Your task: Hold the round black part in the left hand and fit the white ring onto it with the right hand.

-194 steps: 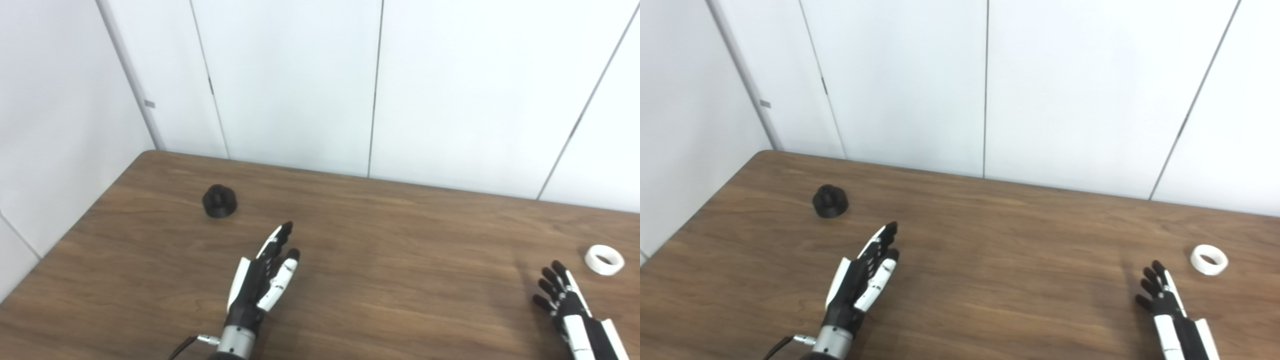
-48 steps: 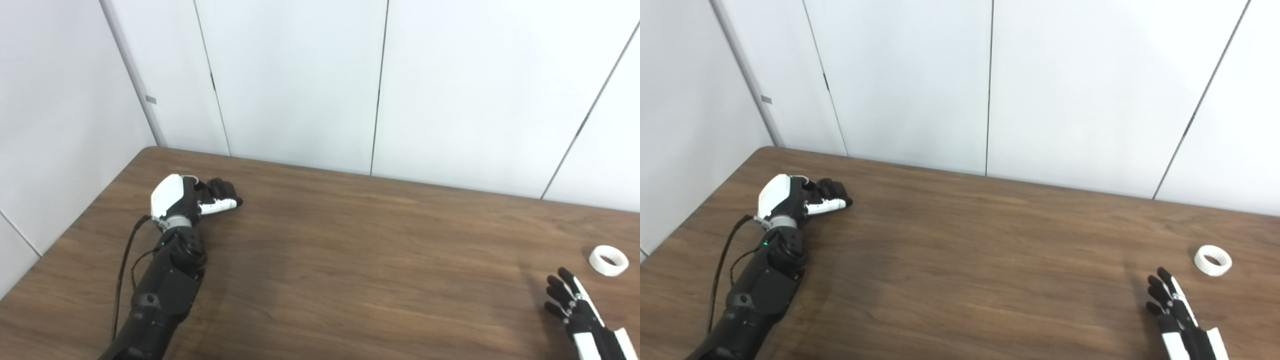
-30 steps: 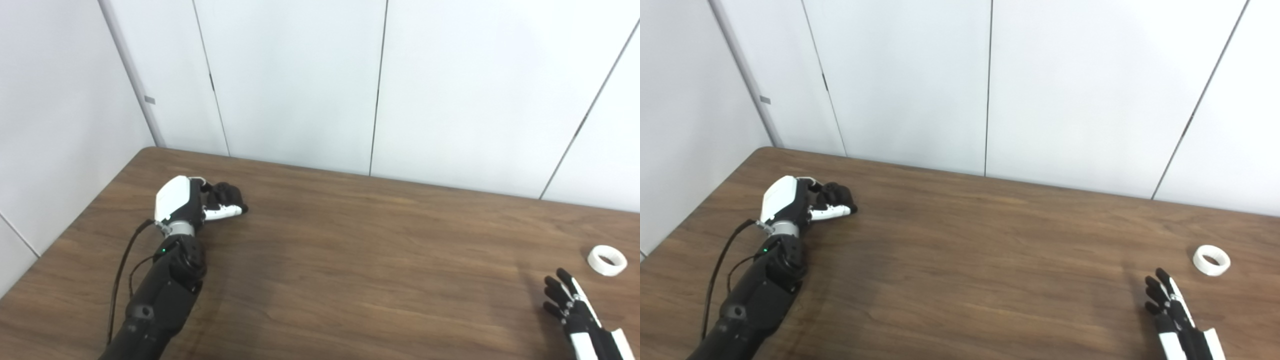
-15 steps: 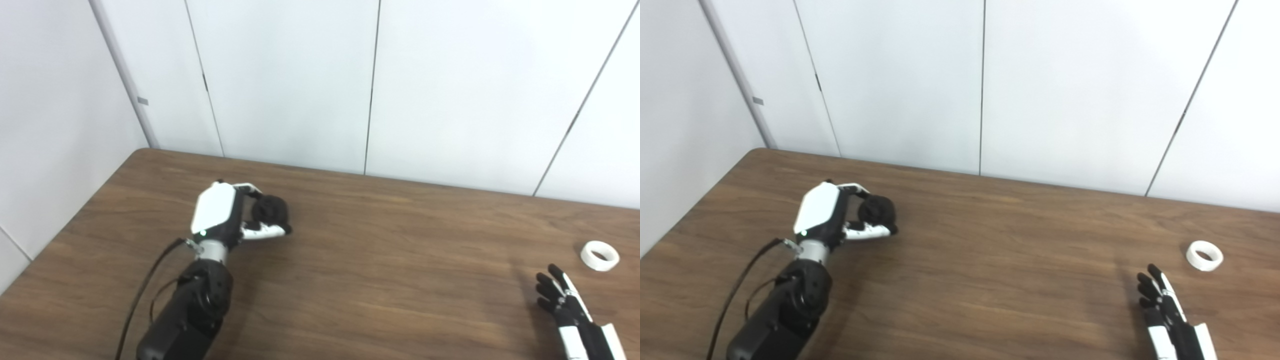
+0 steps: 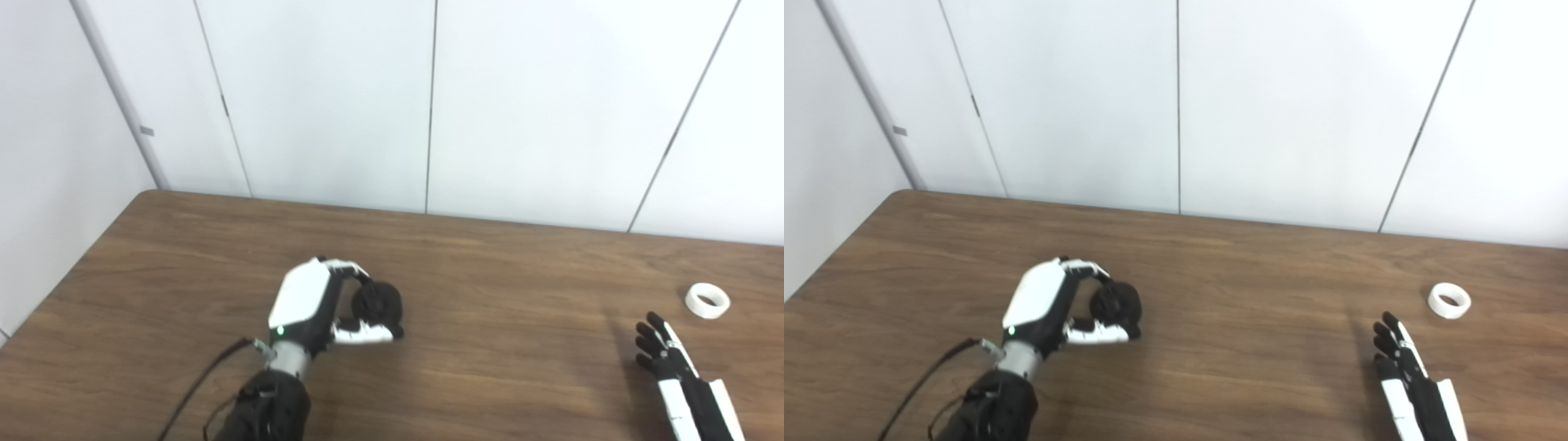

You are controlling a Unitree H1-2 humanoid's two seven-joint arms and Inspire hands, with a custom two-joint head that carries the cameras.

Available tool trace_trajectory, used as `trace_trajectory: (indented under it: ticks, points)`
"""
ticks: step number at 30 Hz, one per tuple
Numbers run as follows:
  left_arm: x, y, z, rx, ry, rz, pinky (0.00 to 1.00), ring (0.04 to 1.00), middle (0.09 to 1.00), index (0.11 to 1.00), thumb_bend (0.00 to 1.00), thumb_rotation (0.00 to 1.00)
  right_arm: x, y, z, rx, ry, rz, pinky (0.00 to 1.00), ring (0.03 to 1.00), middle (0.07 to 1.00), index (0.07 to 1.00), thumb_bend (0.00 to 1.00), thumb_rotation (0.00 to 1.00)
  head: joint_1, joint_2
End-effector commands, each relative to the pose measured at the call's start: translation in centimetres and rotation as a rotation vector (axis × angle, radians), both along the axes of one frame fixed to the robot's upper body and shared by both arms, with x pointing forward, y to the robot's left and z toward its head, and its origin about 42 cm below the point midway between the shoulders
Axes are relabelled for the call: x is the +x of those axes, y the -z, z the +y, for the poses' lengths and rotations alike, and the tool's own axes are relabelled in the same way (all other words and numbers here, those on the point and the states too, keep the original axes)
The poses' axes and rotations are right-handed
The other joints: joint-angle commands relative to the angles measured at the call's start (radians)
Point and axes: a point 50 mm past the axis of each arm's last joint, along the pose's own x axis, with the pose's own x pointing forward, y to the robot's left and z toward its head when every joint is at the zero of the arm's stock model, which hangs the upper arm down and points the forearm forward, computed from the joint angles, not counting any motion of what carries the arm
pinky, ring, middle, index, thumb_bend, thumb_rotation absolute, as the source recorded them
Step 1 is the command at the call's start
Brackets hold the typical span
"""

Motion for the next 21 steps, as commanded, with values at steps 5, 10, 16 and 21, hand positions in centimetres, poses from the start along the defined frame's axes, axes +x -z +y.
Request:
trace_trajectory:
  ticks: [5, 10, 16, 21]
  points:
    - [-1.8, -0.3, -3.0, 0.016, 0.102, -0.071, 0.99, 0.852, 0.759, 0.483, 0.52, 0.06, 0.0, -0.7, 1.2, 0.001, -0.008, 0.005, 0.87, 0.918, 0.919, 0.952, 0.6, 1.0, -0.021, 0.017]
    - [-3.6, 0.9, -5.2, 0.013, 0.183, -0.041, 1.0, 0.871, 0.78, 0.484, 0.52, 0.06, 0.1, -1.5, 1.9, 0.006, -0.004, 0.007, 0.86, 0.916, 0.921, 0.949, 0.57, 1.0, -0.063, 0.044]
    - [-5.5, 2.0, -6.6, 0.041, 0.27, 0.002, 1.0, 0.905, 0.801, 0.485, 0.52, 0.06, 0.2, -2.4, 3.0, 0.015, -0.003, 0.002, 0.85, 0.922, 0.922, 0.957, 0.58, 1.0, -0.116, 0.08]
    - [-6.8, 3.1, -7.2, 0.041, 0.323, 0.01, 1.0, 0.896, 0.798, 0.485, 0.52, 0.06, 0.1, -3.2, 3.7, -0.004, -0.003, -0.014, 0.84, 0.92, 0.918, 0.962, 0.56, 1.0, -0.156, 0.116]
